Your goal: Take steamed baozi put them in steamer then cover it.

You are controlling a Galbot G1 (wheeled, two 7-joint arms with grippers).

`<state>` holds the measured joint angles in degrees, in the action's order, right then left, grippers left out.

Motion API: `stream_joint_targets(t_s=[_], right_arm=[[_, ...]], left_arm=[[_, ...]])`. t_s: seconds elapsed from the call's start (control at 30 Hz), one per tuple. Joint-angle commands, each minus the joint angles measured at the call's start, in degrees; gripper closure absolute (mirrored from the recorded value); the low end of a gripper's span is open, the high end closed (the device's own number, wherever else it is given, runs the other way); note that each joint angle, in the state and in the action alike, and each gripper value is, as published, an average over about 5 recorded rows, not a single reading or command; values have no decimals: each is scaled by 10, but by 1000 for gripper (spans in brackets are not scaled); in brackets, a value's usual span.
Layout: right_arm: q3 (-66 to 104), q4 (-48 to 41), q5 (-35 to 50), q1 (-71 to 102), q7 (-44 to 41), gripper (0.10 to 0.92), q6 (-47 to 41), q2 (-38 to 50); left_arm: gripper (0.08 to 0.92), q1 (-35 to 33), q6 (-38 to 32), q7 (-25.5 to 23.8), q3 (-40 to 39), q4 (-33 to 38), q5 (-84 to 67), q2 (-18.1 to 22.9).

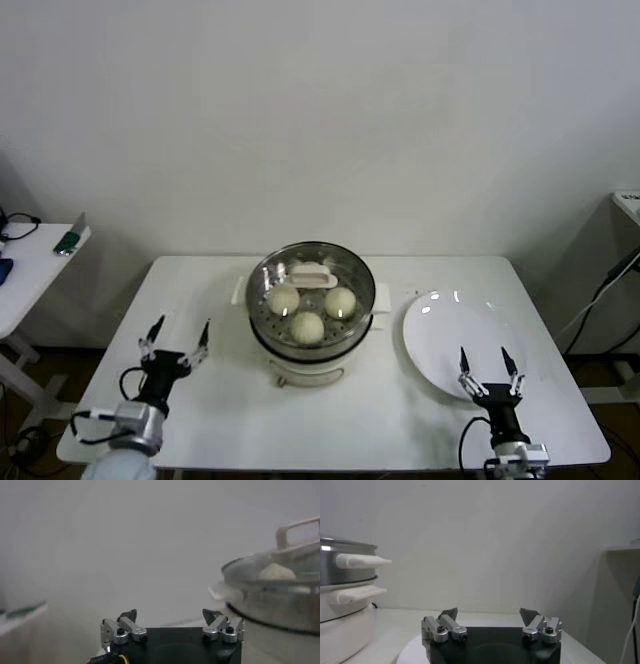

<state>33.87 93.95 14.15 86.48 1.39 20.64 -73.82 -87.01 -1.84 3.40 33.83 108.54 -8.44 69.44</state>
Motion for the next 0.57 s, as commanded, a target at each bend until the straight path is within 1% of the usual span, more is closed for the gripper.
stream_joint_targets(t_s=[0.03,0.23,0.57], right_arm=[[-4,-4,18,0,-3,203,5,1],[-6,-4,19,0,-3,203,4,1],[-6,-8,23,-3,-3,203,5,3]], left_arm=[[177,-40,-89,7,32,-71,-98,-2],[177,-50,-102,-1,26,-70,-86,3],[177,-56,-98,-4,22,-62,-89,6]])
